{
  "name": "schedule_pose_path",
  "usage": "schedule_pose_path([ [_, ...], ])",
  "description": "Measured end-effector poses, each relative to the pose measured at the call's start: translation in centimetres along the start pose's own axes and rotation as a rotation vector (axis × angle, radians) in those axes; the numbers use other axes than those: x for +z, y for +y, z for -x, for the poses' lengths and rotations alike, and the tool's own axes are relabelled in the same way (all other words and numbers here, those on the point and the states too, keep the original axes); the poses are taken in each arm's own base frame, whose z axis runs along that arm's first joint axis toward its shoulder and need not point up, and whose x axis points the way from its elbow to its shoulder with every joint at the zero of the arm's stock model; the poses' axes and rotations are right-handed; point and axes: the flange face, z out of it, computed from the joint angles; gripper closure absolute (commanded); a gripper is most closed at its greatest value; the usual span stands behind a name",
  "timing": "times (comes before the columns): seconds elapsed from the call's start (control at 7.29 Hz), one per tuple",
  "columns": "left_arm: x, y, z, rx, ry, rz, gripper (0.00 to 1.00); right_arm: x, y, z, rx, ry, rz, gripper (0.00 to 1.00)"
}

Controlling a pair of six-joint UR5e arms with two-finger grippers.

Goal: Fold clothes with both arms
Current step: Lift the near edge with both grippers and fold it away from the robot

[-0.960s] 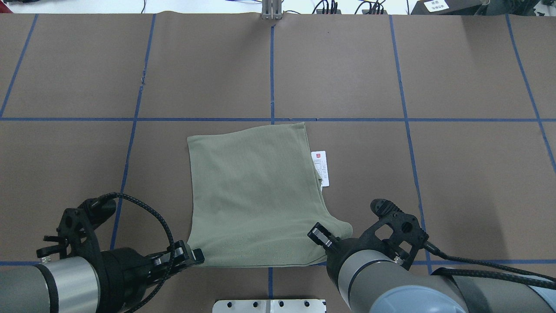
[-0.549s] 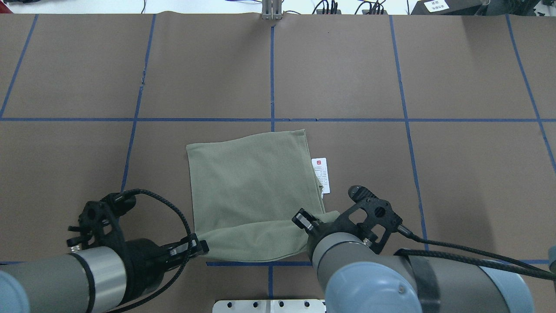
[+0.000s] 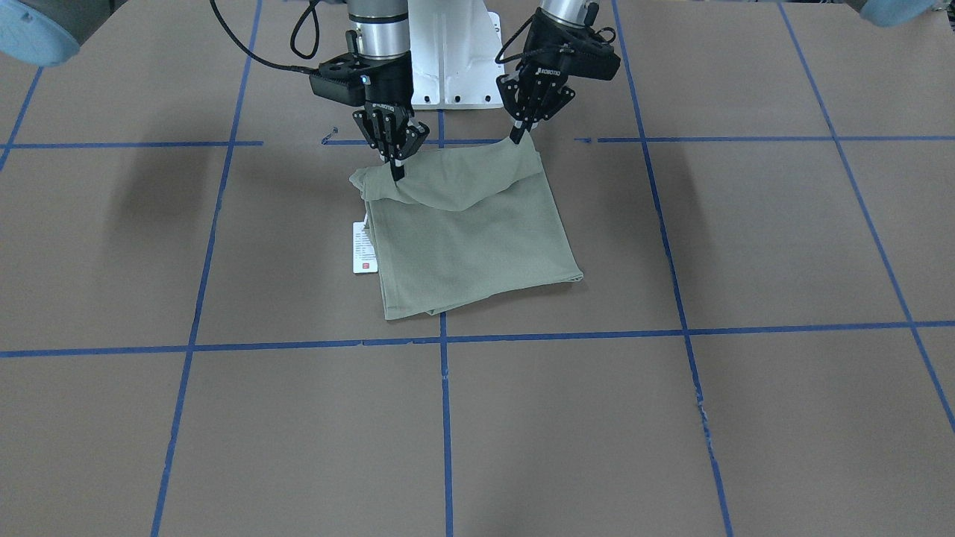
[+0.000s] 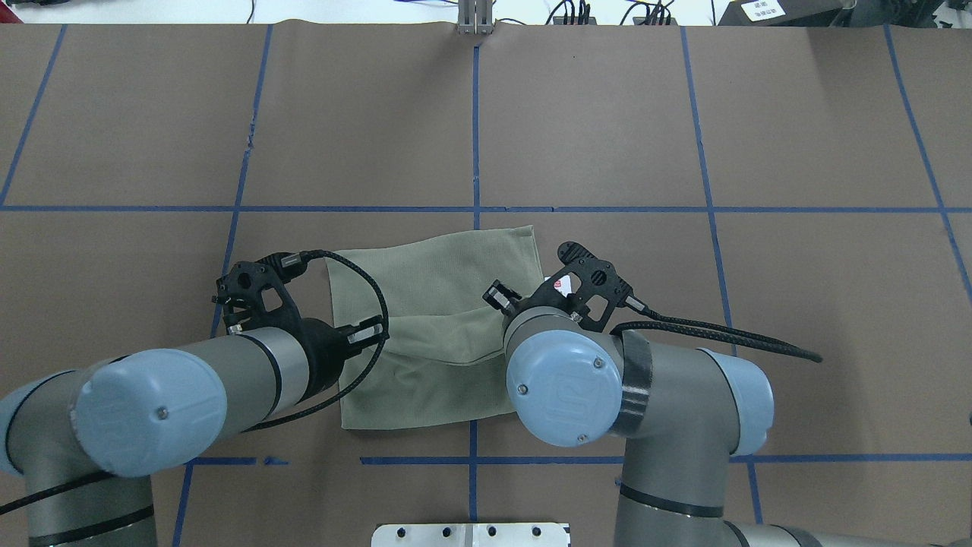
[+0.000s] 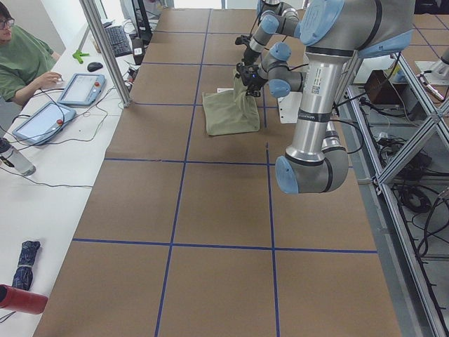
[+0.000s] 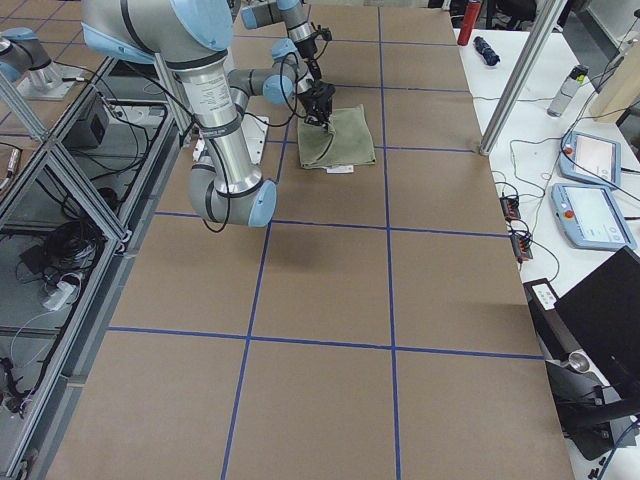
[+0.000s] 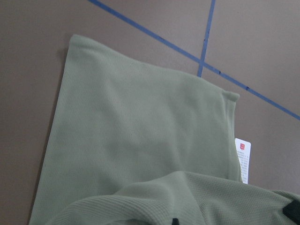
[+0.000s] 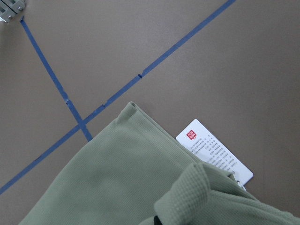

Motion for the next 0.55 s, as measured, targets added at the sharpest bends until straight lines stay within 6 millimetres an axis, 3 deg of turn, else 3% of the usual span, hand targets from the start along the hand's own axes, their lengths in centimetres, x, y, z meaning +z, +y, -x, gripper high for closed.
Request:
schedule_pose_path([
  [0.27,4.8,-2.5,0.1,0.030,-0.067,-0.056,1.00,3.5,-0.7,2.4,0.003,0.015,-0.021,1.00],
  [0.55,8.3,-3.7,0.5,0.047,-0.083,-0.079,1.00,7.6,-1.2,4.8,0.000,0.003,-0.034,1.00],
])
